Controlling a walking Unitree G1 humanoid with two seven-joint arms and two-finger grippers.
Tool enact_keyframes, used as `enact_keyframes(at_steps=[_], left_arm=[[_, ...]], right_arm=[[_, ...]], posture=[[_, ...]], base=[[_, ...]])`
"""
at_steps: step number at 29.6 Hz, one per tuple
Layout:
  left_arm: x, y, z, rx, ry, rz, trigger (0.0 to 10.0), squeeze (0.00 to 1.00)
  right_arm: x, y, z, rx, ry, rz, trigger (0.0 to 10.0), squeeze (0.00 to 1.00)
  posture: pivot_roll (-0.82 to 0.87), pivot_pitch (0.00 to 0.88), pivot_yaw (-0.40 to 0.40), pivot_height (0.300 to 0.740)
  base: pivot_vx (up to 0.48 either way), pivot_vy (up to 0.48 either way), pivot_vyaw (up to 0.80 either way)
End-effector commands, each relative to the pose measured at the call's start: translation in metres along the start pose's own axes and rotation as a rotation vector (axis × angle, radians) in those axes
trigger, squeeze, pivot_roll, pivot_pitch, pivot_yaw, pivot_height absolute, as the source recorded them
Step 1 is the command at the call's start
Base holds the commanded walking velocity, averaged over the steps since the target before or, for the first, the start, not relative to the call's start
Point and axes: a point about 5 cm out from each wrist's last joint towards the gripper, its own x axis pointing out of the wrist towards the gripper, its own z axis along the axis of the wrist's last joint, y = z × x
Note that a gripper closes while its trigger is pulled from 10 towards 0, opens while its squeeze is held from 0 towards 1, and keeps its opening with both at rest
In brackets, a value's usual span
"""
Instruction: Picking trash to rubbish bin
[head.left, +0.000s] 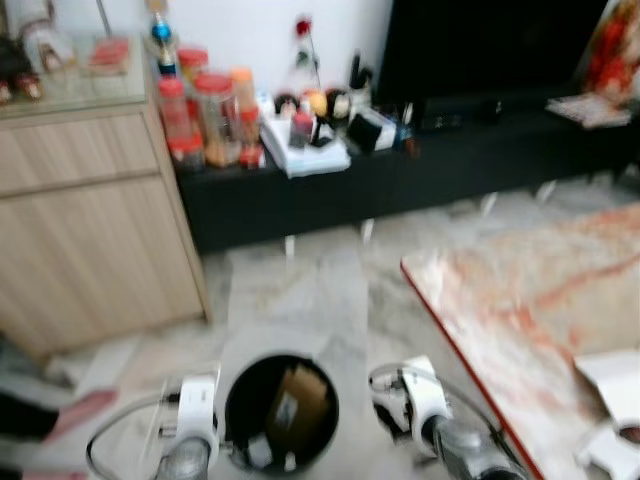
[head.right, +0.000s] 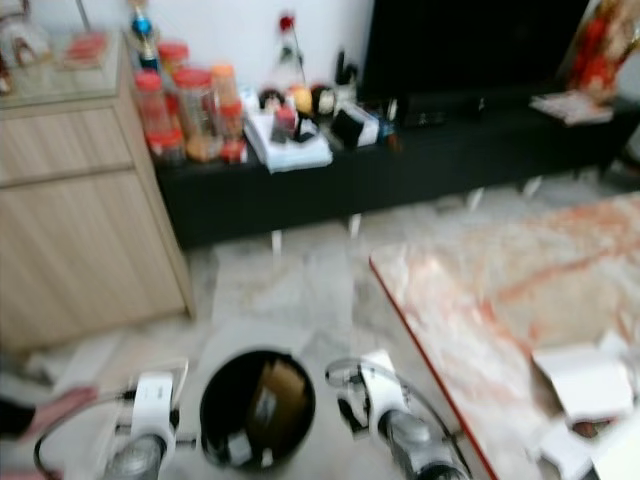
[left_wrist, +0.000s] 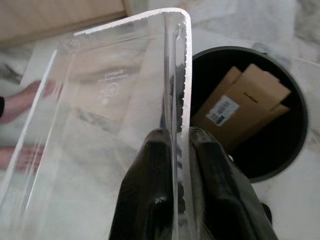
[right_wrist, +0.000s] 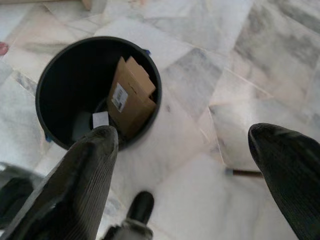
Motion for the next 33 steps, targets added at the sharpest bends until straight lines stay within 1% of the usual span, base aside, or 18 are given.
enact_keyframes(at_steps=[1, 4, 7, 13, 16, 18, 19, 21, 23, 24, 26, 27, 28, 29, 31, 33], left_arm=[[0.0, 0.005, -0.003, 0.0, 0.015, 0.01, 10.0, 0.0], [0.0, 0.004, -0.003, -0.001, 0.016, 0.004, 10.0, 0.0], [0.0, 0.003, -0.001, -0.019, 0.002, -0.01, 10.0, 0.0], [0.0, 0.0, 0.0, -0.01, 0.009, -0.031, 10.0, 0.0], [0.001, -0.003, 0.001, 0.003, 0.019, -0.056, 10.0, 0.0], [0.004, -0.014, 0.011, 0.019, -0.002, -0.129, 10.0, 0.0], [0.004, -0.015, 0.012, 0.027, -0.004, -0.139, 10.0, 0.0], [0.005, -0.026, 0.02, 0.069, -0.017, -0.201, 10.0, 0.0], [0.007, -0.031, 0.027, 0.103, -0.033, -0.226, 10.0, 0.0], [0.007, -0.036, 0.032, 0.127, -0.045, -0.245, 10.0, 0.0], [0.008, -0.041, 0.037, 0.145, -0.056, -0.268, 10.0, 0.0], [0.008, -0.047, 0.042, 0.159, -0.066, -0.298, 10.0, 0.0], [0.008, -0.052, 0.045, 0.163, -0.074, -0.319, 10.0, 0.0], [0.008, -0.052, 0.045, 0.163, -0.074, -0.319, 10.0, 0.0], [0.007, -0.059, 0.05, 0.157, -0.092, -0.363, 10.0, 0.0], [0.006, -0.064, 0.052, 0.178, -0.1, -0.394, 10.0, 0.0]], right_arm=[[0.002, 0.005, 0.006, -0.002, -0.017, 0.014, 10.0, 0.0], [0.002, 0.005, 0.006, -0.001, -0.017, 0.016, 10.0, 0.0], [0.002, 0.005, 0.006, -0.002, -0.017, 0.016, 10.0, 0.0], [0.002, 0.007, 0.006, -0.029, -0.014, 0.026, 10.0, 0.0], [0.003, 0.008, 0.007, -0.063, -0.015, 0.036, 10.0, 0.0], [0.003, 0.008, 0.014, -0.106, -0.037, 0.049, 10.0, 0.0], [0.003, 0.007, 0.015, -0.109, -0.041, 0.051, 10.0, 0.0], [0.004, 0.007, 0.021, -0.128, -0.055, 0.061, 10.0, 0.0], [0.004, 0.009, 0.023, -0.148, -0.051, 0.085, 10.0, 0.0], [0.005, 0.011, 0.025, -0.155, -0.05, 0.11, 10.0, 0.0], [0.005, 0.014, 0.027, -0.154, -0.052, 0.149, 10.0, 0.0], [0.005, 0.018, 0.028, -0.169, -0.05, 0.187, 10.0, 0.0], [0.006, 0.02, 0.028, -0.179, -0.047, 0.209, 10.0, 0.0], [0.006, 0.02, 0.028, -0.179, -0.047, 0.209, 10.0, 0.0], [0.006, 0.025, 0.027, -0.191, -0.033, 0.26, 10.0, 0.0], [0.006, 0.029, 0.028, -0.201, -0.032, 0.295, 10.0, 0.0]], posture=[[-0.01, 0.045, -0.063, 0.74], [-0.01, 0.045, -0.062, 0.74], [-0.01, 0.045, -0.062, 0.74], [-0.01, 0.049, -0.062, 0.74], [-0.01, 0.051, -0.062, 0.74], [-0.02, 0.054, -0.063, 0.74], [-0.02, 0.054, -0.063, 0.74], [-0.02, 0.057, -0.066, 0.74], [-0.03, 0.061, -0.067, 0.74], [-0.03, 0.062, -0.067, 0.74], [-0.04, 0.065, -0.068, 0.74], [-0.05, 0.067, -0.069, 0.74], [-0.05, 0.069, -0.07, 0.74], [-0.05, 0.069, -0.07, 0.74], [-0.06, 0.075, -0.071, 0.74], [-0.06, 0.08, -0.072, 0.74]], base=[[0.356, 0.0, 0.0], [0.336, 0.0, 0.0], [0.0, 0.0, 0.0], [0.0, 0.0, 0.0], [0.0, 0.0, 0.0], [0.0, 0.0, 0.0], [0.0, 0.0, 0.0], [0.0, 0.0, 0.0], [0.0, 0.0, 0.0], [0.0, 0.0, 0.0], [0.0, 0.0, 0.0], [0.0, 0.0, 0.0], [0.0, 0.0, 0.0], [0.0, 0.0, 0.0], [0.0, 0.0, 0.0], [0.0, 0.0, 0.0]])
